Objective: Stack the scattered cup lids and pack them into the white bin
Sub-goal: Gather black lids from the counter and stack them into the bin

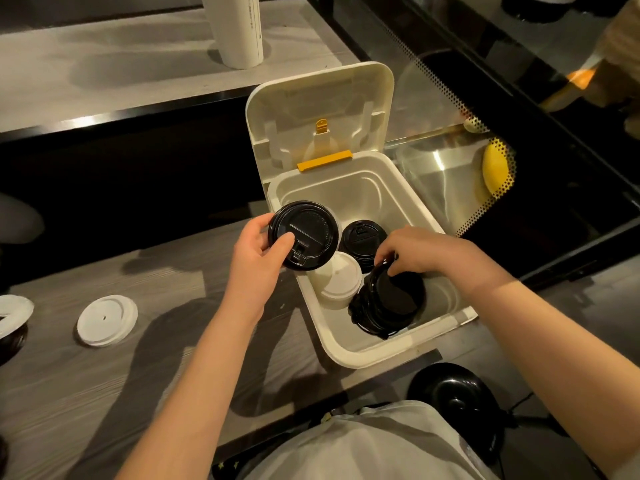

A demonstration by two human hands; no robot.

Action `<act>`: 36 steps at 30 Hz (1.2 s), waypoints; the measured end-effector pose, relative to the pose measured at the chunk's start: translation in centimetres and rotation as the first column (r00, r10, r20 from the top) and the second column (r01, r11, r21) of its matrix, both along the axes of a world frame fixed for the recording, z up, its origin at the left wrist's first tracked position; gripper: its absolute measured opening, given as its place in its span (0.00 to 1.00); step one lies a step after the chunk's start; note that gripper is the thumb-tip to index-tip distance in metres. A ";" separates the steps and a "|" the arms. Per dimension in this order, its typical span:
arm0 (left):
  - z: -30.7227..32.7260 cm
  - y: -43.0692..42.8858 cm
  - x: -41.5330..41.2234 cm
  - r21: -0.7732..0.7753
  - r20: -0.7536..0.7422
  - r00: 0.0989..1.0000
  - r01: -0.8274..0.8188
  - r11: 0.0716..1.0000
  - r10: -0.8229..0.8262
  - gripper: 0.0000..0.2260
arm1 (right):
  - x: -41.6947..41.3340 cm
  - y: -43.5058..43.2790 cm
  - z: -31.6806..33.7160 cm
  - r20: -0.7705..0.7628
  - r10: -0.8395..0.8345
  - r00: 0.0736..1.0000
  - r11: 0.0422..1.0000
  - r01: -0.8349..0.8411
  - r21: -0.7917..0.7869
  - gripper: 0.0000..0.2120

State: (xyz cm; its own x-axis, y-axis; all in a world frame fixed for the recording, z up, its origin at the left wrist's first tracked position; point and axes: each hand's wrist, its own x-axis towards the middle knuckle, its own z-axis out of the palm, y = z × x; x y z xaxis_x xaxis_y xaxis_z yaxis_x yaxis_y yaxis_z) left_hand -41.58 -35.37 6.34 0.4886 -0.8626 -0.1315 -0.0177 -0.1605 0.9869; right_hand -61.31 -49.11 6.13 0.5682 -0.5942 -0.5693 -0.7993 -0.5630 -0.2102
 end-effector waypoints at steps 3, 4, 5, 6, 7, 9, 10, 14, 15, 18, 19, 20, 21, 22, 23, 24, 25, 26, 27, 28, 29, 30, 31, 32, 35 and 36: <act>0.0 -0.1 0.0 0.008 0.021 1.000 0.009 1.000 -0.009 0.17 | -0.4 0.0 1.7 0.043 -0.030 0.999 1.000 0.030 0.009 0.15; 0.1 -0.2 0.0 0.012 0.027 1.000 0.011 1.000 -0.011 0.17 | -0.5 -0.1 2.3 0.054 -0.042 0.998 0.999 0.042 0.011 0.15; 0.1 -0.3 0.0 0.013 0.030 0.999 0.013 1.000 -0.013 0.17 | -0.7 -0.2 2.9 0.072 -0.063 0.995 0.998 0.062 0.009 0.15; 0.2 -0.4 0.0 0.013 0.032 0.999 0.015 1.000 -0.015 0.16 | -0.7 -0.3 3.4 0.102 -0.094 0.990 0.996 0.094 0.000 0.15; 0.2 -0.5 -0.1 0.013 0.031 0.999 0.016 1.000 -0.016 0.16 | -0.8 -0.5 3.9 0.150 -0.134 0.980 0.990 0.138 -0.012 0.14; 0.3 -0.7 -0.2 0.012 0.023 1.000 0.016 1.000 -0.016 0.17 | -0.8 -0.9 4.6 0.283 -0.209 0.936 0.972 0.230 -0.043 0.13; 0.3 -0.8 -0.3 0.012 0.018 1.000 0.016 1.000 -0.016 0.17 | -0.8 -1.1 4.9 0.351 -0.238 0.906 0.960 0.274 -0.055 0.12; 0.7 -0.9 -0.5 -0.011 -0.028 0.998 0.057 0.998 -0.057 0.14 | -0.1 -1.9 5.1 0.544 -0.294 0.786 0.924 0.378 -0.048 0.11; 0.8 -0.9 -0.6 -0.027 -0.068 0.993 0.098 0.995 -0.100 0.13 | 0.3 -2.0 5.0 0.575 -0.302 0.761 0.920 0.390 -0.032 0.11; 1.3 -1.1 -0.9 -0.051 -0.139 0.945 0.291 0.955 -0.295 0.13 | 1.5 -1.9 4.9 0.632 -0.325 0.703 0.928 0.366 0.069 0.12; 1.4 -1.2 -1.1 -0.049 -0.147 0.926 0.343 0.938 -0.347 0.13 | 1.9 -1.7 4.8 0.647 -0.331 0.687 0.932 0.344 0.111 0.12; 1.6 -1.4 -1.3 -0.048 -0.152 0.914 0.372 0.927 -0.375 0.12 | 2.2 -1.5 4.7 0.658 -0.331 0.676 0.935 0.327 0.133 0.12; 1.7 -1.5 -1.4 -0.052 -0.154 0.913 0.374 0.926 -0.377 0.11 | 2.4 -1.3 4.6 0.667 -0.325 0.670 0.937 0.323 0.132 0.12; 1.8 -1.6 -1.5 -0.061 -0.156 0.920 0.353 0.934 -0.358 0.11 | 2.5 -1.3 4.3 0.675 -0.324 0.662 0.936 0.327 0.129 0.12; 1.8 -1.6 -1.4 -0.071 -0.155 0.931 0.322 0.944 -0.329 0.10 | 2.4 -1.3 4.1 0.682 -0.339 0.648 0.930 0.339 0.141 0.13; 1.8 -1.6 -1.3 -0.081 -0.150 0.943 0.289 0.954 -0.298 0.10 | 2.2 -1.2 3.7 0.683 -0.373 0.628 0.918 0.358 0.171 0.15; 1.7 -1.6 -1.0 -0.088 -0.140 0.954 0.253 0.963 -0.264 0.10 | 1.8 -1.1 3.3 0.678 -0.413 0.608 0.901 0.382 0.207 0.17; 1.7 -1.4 -0.6 -0.092 -0.129 0.966 0.215 0.972 -0.226 0.11 | 1.3 -0.8 2.8 0.667 -0.445 0.598 0.886 0.405 0.228 0.18; 1.6 -1.3 -0.1 -0.095 -0.121 0.975 0.176 0.980 -0.187 0.11 | 0.8 -0.5 2.3 0.645 -0.456 0.613 0.880 0.418 0.225 0.20; 1.6 -1.2 0.4 -0.097 -0.119 0.981 0.145 0.985 -0.156 0.11 | 0.2 -0.1 1.6 0.606 -0.437 0.665 0.891 0.411 0.192 0.21; 1.5 -1.0 0.9 -0.098 -0.116 0.984 0.127 0.987 -0.138 0.11 | -0.3 0.4 0.9 0.536 -0.382 0.753 0.919 0.369 0.137 0.23; 1.4 -0.9 1.2 -0.097 -0.112 0.986 0.116 0.988 -0.127 0.12 | -0.7 0.8 0.1 0.431 -0.302 0.850 0.952 0.294 0.088 0.26; 1.3 -0.7 1.5 -0.094 -0.109 0.987 0.109 0.990 -0.119 0.12 | -1.0 1.3 -0.6 0.298 -0.219 0.929 0.976 0.207 0.069 0.31; 1.1 -0.6 1.7 -0.091 -0.110 0.988 0.100 0.991 -0.109 0.12 | -1.2 1.7 -1.3 0.157 -0.148 0.976 0.988 0.137 0.077 0.37; 0.6 -0.5 1.9 -0.081 -0.137 0.988 0.062 0.995 -0.072 0.10 | -1.0 2.6 -2.7 -0.088 -0.024 0.996 0.995 0.033 0.096 0.49; 0.5 -0.5 1.9 -0.072 -0.151 0.987 0.050 0.996 -0.061 0.10 | -0.8 2.8 -2.9 -0.094 -0.015 0.996 0.997 0.023 0.078 0.50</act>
State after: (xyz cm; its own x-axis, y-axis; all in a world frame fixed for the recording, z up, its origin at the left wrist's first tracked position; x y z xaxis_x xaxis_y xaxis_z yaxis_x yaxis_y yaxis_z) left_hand -39.66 -35.88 6.82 0.4185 -0.8972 -0.1407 0.1268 -0.0957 0.9873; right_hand -62.15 -46.35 3.23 0.4999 -0.5552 -0.6647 -0.8278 -0.5321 -0.1780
